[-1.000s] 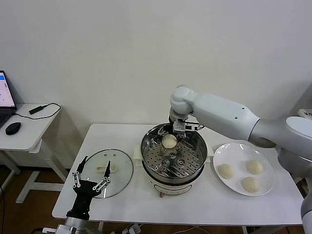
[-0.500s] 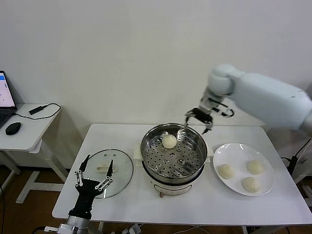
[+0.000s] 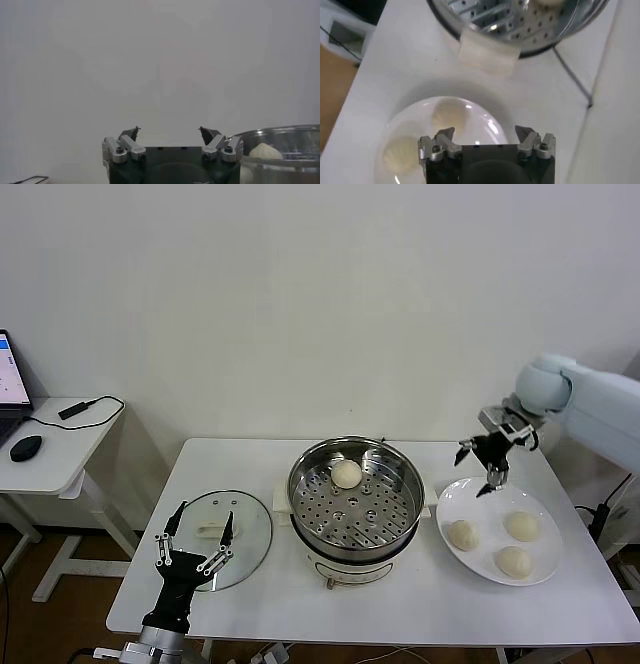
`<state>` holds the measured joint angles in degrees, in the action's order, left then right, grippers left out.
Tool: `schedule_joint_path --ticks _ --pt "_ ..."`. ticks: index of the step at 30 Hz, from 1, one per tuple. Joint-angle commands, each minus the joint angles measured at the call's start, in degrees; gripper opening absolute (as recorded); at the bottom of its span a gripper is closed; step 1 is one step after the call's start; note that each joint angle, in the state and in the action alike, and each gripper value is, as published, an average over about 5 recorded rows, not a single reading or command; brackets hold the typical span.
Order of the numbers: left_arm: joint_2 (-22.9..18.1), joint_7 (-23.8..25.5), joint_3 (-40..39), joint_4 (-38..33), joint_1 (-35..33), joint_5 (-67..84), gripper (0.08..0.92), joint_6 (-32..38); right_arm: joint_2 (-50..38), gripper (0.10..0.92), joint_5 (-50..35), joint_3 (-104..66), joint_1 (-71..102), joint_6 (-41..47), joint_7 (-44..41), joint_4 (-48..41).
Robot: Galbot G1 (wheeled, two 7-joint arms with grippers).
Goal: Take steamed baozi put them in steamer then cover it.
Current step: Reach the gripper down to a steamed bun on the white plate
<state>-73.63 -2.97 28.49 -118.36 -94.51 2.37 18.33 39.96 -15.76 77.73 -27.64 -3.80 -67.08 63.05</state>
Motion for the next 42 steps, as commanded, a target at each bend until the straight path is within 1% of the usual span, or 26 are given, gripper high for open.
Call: schedule_joint_path --ticks 1,10,27,29,35,39,42 --pt "-0.1 -0.1 0.0 0.3 0.0 -0.1 0.823 0.1 -1.2 0.823 -1.0 -1.0 9.0 3.0 3.7 -2.5" --pt "-0.2 -0.1 0.3 0.7 -0.1 -0.1 0.823 0.2 -0.2 0.823 0.7 -4.9 13.9 2.8 5.1 -3.4" --pt "-0.4 -0.3 0.4 1.0 -0.1 -0.1 0.823 0.5 1.1 0.822 1.5 -7.3 16.9 2.7 7.6 -5.1" --pt "-0.4 -0.3 0.4 1.0 -0.1 -0.1 0.823 0.5 1.0 0.804 1.5 -7.3 16.8 2.7 7.7 -5.0" --pt "-0.4 -0.5 0.5 0.9 -0.2 -0.1 0.823 0.7 0.4 0.689 1.0 -7.3 16.6 2.7 8.0 -4.5" --pt "-0.4 -0.6 0.4 0.7 0.0 -0.1 0.823 0.6 -0.7 0.664 0.7 -6.9 14.3 2.8 7.3 -3.3" --pt "-0.2 -0.6 0.2 0.5 0.1 -0.1 0.823 0.6 -1.9 0.659 0.3 -6.1 10.0 2.8 5.1 -1.7"
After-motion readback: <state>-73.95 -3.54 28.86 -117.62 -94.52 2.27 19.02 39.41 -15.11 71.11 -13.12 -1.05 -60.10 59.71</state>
